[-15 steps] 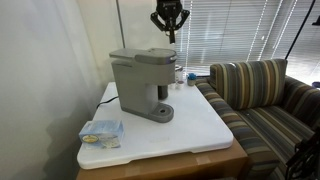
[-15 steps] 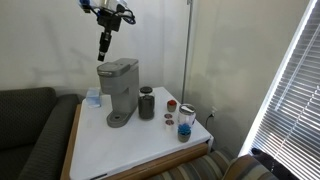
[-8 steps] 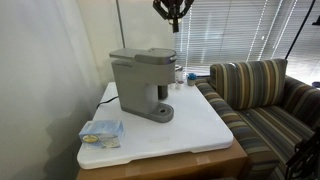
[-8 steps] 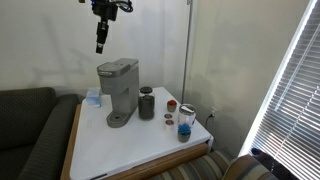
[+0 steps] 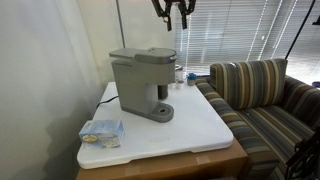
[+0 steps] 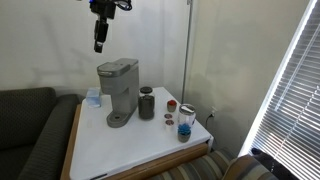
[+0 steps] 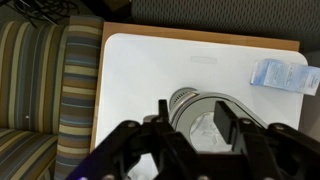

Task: Close the coffee maker

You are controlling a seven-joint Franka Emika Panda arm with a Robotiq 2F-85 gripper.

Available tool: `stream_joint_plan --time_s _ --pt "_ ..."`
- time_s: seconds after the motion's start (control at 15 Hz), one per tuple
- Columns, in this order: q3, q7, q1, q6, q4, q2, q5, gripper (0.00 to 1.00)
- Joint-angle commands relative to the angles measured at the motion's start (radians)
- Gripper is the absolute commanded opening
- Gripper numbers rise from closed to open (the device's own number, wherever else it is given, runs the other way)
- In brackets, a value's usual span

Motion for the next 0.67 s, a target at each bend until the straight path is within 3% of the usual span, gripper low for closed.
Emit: stream_joint_plan --time_s 0.0,0.2,0.4,0.6 --pt "-0.003 -0.058 0.002 0.019 -0.059 -0.043 -0.002 0.83" --pt "-0.001 -0.107 0.000 0.009 -0.052 -0.037 0.001 0.99" --pt "0.005 -0.180 -0.006 0.014 -0.047 -0.032 0.010 1.00" --pt "-0.004 -0.152 0.004 -0.004 0.000 0.001 0.003 1.00"
